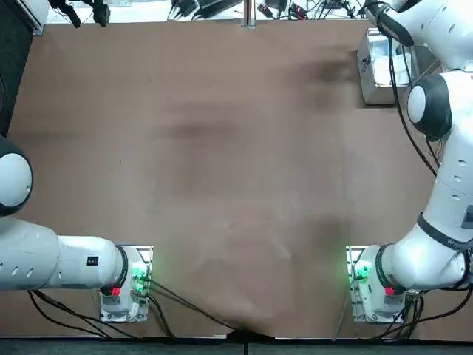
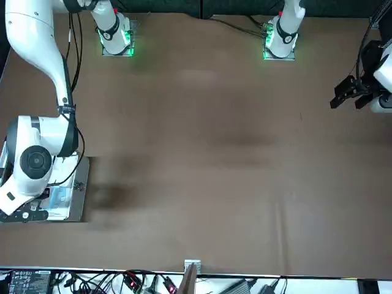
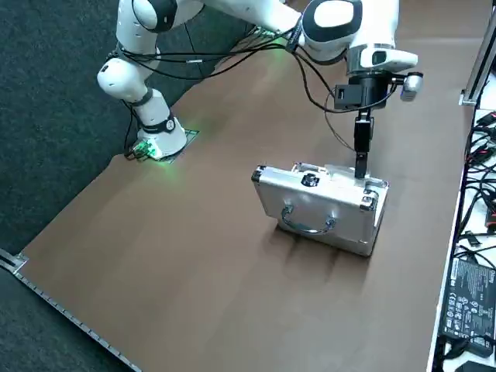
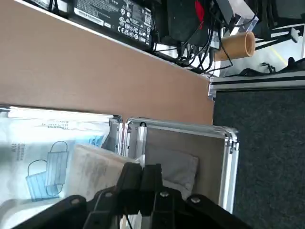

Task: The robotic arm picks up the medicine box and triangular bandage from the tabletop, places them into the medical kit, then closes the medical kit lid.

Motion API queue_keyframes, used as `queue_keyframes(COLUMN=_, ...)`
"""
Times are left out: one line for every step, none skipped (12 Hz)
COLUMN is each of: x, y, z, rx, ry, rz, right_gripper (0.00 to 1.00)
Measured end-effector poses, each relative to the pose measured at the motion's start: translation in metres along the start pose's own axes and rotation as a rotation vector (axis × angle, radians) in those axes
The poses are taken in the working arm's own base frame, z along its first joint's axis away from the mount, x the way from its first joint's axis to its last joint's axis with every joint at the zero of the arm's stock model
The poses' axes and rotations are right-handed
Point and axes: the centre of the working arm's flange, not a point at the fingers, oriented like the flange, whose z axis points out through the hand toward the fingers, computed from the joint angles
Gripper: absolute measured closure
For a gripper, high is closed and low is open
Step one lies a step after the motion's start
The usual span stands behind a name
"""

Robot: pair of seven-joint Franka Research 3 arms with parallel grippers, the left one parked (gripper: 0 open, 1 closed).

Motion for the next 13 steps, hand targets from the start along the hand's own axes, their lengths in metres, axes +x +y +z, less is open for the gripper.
queue_keyframes(x=0.0, y=-0.001, z=0.004, rx=0.0, ry=-0.004, rz=-0.001, right_gripper=0.99)
queue_keyframes(x=-0.001, y=-0.001, z=0.008, rx=0.0, ry=-0.009, rz=-0.001, right_gripper=0.99)
queue_keyframes(x=-0.001, y=0.0, z=0.012, rx=0.001, ry=-0.012, rz=0.0, right_gripper=0.99)
queue_keyframes(x=-0.002, y=0.001, z=0.014, rx=0.001, ry=-0.013, rz=0.001, right_gripper=0.99)
queue_keyframes(x=-0.002, y=0.001, z=0.015, rx=0.001, ry=-0.014, rz=0.002, right_gripper=0.99)
queue_keyframes(x=-0.002, y=0.001, z=0.016, rx=0.001, ry=-0.014, rz=0.002, right_gripper=0.99)
queue_keyframes(x=-0.002, y=0.001, z=0.016, rx=0.001, ry=-0.012, rz=0.002, right_gripper=0.99)
queue_keyframes(x=-0.001, y=0.0, z=0.017, rx=0.001, ry=-0.007, rz=0.0, right_gripper=0.99)
queue_keyframes(x=0.0, y=0.0, z=0.018, rx=0.002, ry=-0.002, rz=-0.001, right_gripper=0.99)
queue_keyframes(x=0.0, y=-0.002, z=0.02, rx=0.003, ry=0.004, rz=-0.005, right_gripper=0.99)
queue_keyframes(x=0.001, y=-0.004, z=0.023, rx=0.003, ry=0.009, rz=-0.008, right_gripper=0.99)
queue_keyframes(x=0.001, y=-0.005, z=0.025, rx=0.0, ry=0.013, rz=-0.014, right_gripper=0.99)
queue_keyframes(x=0.002, y=-0.007, z=0.027, rx=-0.009, ry=0.015, rz=-0.021, right_gripper=0.99)
